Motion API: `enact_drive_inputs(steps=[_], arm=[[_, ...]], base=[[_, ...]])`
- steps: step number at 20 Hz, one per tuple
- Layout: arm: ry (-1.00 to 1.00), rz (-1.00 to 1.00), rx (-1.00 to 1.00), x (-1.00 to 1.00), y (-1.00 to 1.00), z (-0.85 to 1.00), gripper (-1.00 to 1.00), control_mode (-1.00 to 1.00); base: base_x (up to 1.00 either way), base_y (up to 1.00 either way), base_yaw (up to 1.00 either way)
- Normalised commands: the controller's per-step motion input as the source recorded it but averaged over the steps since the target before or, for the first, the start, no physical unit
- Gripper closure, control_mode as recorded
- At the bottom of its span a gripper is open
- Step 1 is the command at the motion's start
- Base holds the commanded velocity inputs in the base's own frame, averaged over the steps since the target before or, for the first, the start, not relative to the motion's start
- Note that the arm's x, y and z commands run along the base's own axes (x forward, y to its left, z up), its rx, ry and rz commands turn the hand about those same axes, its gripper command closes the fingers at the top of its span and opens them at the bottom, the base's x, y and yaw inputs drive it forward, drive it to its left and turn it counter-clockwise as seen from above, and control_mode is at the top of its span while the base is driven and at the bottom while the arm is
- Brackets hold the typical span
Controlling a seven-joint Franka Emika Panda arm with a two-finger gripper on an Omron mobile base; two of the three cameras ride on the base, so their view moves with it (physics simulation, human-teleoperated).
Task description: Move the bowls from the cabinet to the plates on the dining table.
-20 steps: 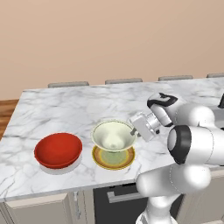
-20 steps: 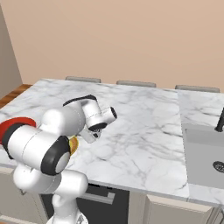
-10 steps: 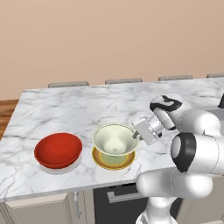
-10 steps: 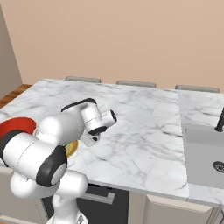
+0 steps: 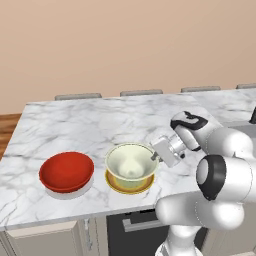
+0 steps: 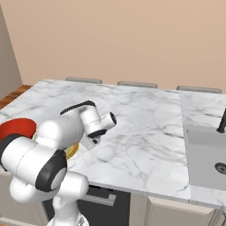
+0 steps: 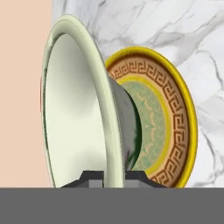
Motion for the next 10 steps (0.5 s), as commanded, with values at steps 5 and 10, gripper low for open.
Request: enact_drive_inputs(steps=[5, 10], arm=[[0.00, 0.00, 0.00, 0.00, 0.00, -0.01, 1.00, -1.00], [0.00, 0.00, 0.00, 0.00, 0.00, 0.00, -1.00, -1.00]], base=[[0.00, 0.00, 0.00], [0.00, 0.00, 0.00]])
